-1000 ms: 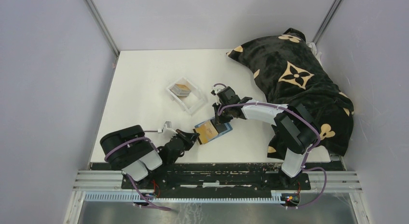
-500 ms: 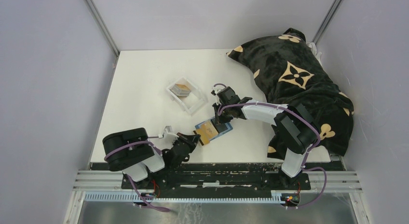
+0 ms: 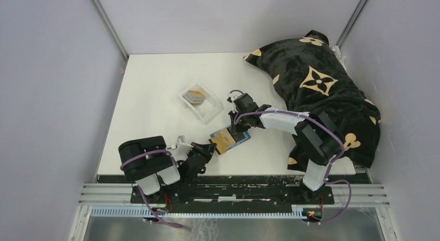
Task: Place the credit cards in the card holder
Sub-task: Turn over the card slot in the card holder.
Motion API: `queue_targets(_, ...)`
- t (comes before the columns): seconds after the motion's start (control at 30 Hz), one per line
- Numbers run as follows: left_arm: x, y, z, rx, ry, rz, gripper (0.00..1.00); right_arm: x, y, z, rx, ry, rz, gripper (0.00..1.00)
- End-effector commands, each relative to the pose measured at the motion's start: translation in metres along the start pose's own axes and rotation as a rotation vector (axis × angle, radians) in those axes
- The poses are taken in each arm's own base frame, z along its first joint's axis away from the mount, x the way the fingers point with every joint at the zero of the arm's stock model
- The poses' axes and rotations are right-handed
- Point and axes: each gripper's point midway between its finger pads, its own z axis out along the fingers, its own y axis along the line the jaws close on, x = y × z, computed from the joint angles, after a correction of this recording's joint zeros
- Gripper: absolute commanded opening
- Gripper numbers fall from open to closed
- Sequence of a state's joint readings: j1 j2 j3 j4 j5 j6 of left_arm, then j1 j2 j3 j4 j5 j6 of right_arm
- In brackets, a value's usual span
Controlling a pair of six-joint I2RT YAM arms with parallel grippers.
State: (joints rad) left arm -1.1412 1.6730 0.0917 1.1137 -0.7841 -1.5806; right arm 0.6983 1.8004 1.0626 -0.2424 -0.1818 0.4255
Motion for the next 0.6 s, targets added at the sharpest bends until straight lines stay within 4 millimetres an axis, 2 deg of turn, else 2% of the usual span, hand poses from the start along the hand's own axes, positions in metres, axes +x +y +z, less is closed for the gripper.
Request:
queue_targets(0.0, -0.009, -0.019, 0.001, 0.055, -0.051, -0.035, 0.03, -0.003, 0.002, 0.003, -0.009, -0.017, -0.009, 0.01)
queue_targets(0.4, -0.007, -0.044, 0.000, 0.095, -0.045, 0.001, 0.03, -0.005, 0.002, 0.002, -0.006, -0.019, -0.010, 0.01)
queue_targets(0.57, -0.003, -0.053, 0.004, 0.105, -0.045, 0.023, 0.03, -0.011, 0.000, -0.007, 0.013, -0.054, -0.017, 0.01)
